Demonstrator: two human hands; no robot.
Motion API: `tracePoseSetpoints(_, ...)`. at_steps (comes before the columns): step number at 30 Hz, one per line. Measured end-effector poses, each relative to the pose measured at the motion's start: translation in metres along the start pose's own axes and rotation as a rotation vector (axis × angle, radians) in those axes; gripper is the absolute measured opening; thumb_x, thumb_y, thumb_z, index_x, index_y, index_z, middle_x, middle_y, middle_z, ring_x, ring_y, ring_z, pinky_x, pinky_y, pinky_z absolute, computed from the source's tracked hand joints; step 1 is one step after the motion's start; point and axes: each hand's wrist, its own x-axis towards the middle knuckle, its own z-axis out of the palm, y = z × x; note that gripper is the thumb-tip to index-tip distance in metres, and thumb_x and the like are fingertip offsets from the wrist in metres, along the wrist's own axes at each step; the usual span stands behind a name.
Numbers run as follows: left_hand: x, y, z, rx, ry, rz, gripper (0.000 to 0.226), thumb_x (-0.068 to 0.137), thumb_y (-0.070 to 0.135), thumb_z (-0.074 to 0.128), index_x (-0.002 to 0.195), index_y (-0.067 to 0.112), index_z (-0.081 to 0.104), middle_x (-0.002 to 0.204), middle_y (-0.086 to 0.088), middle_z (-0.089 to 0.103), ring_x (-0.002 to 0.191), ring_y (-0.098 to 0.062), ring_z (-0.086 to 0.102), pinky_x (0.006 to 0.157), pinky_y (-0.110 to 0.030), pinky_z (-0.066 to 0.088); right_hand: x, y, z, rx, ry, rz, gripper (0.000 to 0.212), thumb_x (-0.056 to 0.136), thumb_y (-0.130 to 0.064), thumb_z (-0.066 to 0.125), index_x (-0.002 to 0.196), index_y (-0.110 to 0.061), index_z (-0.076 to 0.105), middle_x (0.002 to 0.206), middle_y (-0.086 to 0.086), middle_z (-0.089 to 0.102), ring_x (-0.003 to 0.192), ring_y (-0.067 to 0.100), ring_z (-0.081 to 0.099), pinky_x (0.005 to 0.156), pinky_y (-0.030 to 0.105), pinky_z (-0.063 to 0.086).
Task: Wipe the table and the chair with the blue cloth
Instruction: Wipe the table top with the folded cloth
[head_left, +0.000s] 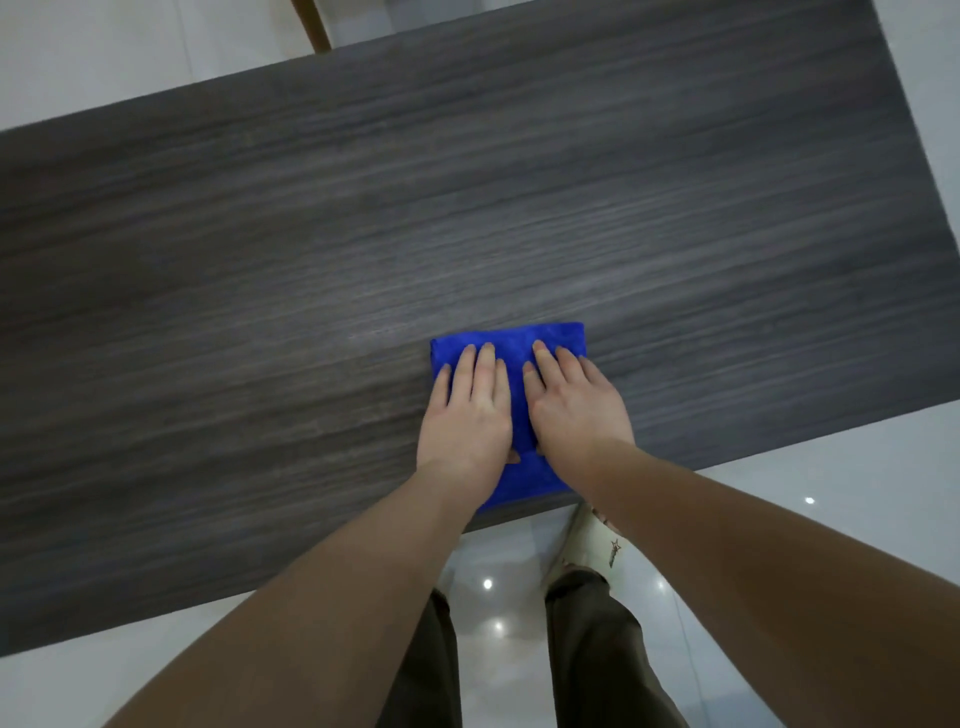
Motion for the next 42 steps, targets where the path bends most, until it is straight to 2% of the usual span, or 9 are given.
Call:
tracePoseSetpoints(3,-0.002,-0.005,0.004,-0.003,-0.047,0.017,0.115,0.084,0.062,0.061,0.155,0.006,-0.01,0.161,-0.014,-0.02,0.149,-0.029,-0.018,0.123,-0.044,0.0,0.0,-0.009,0.004,-0.045,0.068,-0.022,0.083,0.098,-0.036,0.048,0.153,0.0,-0.003,0.16,0.019,-0.013,0.149,0.032,-0.003,0.121,0.045,0.007)
tracePoseSetpoints(8,0.006,-0.007,0.004,0.004,-0.082,0.002,0.123,0.08,0.067,0.062,0.153,0.007,-0.017,0.159,-0.014,-0.027,0.148,-0.03,-0.023,0.123,-0.044,-0.004,0.002,-0.005,0.01,-0.017,-0.031,-0.044,0.128,0.077,-0.054,0.072,0.151,-0.003,-0.018,0.157,0.017,-0.026,0.147,0.033,-0.018,0.122,0.044,0.002)
tracePoseSetpoints(10,0.009,-0.006,0.004,0.018,-0.11,0.001,0.126,0.078,0.069,0.061,0.152,0.006,-0.019,0.159,-0.014,-0.028,0.147,-0.031,-0.024,0.123,-0.045,-0.004,0.006,-0.003,0.012,0.006,-0.05,-0.053,0.133,0.073,-0.057,0.074,0.151,-0.004,-0.019,0.157,0.017,-0.027,0.147,0.033,-0.02,0.122,0.044,0.003)
tracePoseSetpoints(15,0.009,0.004,0.006,0.034,-0.099,-0.053,0.124,0.081,0.07,0.057,0.145,0.006,-0.028,0.158,-0.015,-0.03,0.147,-0.032,-0.024,0.122,-0.047,-0.006,0.007,-0.004,0.012,0.038,-0.053,-0.044,0.131,0.075,-0.053,0.075,0.151,-0.005,-0.021,0.157,0.016,-0.028,0.146,0.032,-0.021,0.122,0.044,0.003)
tracePoseSetpoints(25,0.023,0.034,-0.003,-0.013,-0.114,-0.123,0.13,0.076,0.077,0.056,0.141,0.008,-0.033,0.158,-0.011,-0.031,0.147,-0.03,-0.026,0.122,-0.047,-0.005,0.005,0.025,0.003,0.075,-0.092,-0.092,0.12,0.082,-0.061,0.06,0.15,-0.002,-0.019,0.157,0.014,-0.028,0.147,0.028,-0.021,0.122,0.041,0.004)
tracePoseSetpoints(28,0.032,0.046,-0.007,-0.049,-0.123,-0.115,0.131,0.076,0.075,0.06,0.141,0.009,-0.033,0.158,-0.009,-0.032,0.147,-0.029,-0.026,0.122,-0.046,-0.006,0.004,0.042,0.011,0.011,-0.071,-0.101,0.122,0.081,-0.065,0.059,0.149,-0.001,-0.02,0.156,0.016,-0.029,0.147,0.03,-0.02,0.122,0.04,0.003)
tracePoseSetpoints(33,0.037,0.045,-0.013,-0.024,-0.126,-0.04,0.128,0.078,0.064,0.068,0.151,0.007,-0.021,0.159,-0.012,-0.029,0.147,-0.031,-0.025,0.122,-0.046,-0.004,0.006,0.06,0.016,-0.09,-0.075,-0.109,0.126,0.079,-0.055,0.069,0.148,0.001,-0.021,0.156,0.019,-0.029,0.146,0.031,-0.02,0.122,0.041,0.004)
tracePoseSetpoints(37,0.034,0.035,-0.009,0.08,-0.084,0.023,0.127,0.077,0.073,0.06,0.153,0.005,-0.017,0.16,-0.015,-0.025,0.148,-0.032,-0.022,0.122,-0.046,-0.007,0.007,0.053,0.017,-0.111,-0.085,-0.075,0.13,0.077,-0.053,0.073,0.147,0.003,-0.021,0.155,0.022,-0.029,0.146,0.035,-0.02,0.122,0.044,0.002)
tracePoseSetpoints(42,0.034,0.034,-0.002,0.139,-0.05,0.052,0.124,0.079,0.081,0.046,0.151,0.002,-0.017,0.16,-0.017,-0.023,0.148,-0.033,-0.021,0.122,-0.048,-0.006,0.007,0.043,0.015,-0.207,-0.096,-0.024,0.135,0.075,-0.067,0.067,0.146,0.005,-0.022,0.154,0.025,-0.028,0.145,0.037,-0.021,0.12,0.048,-0.006)
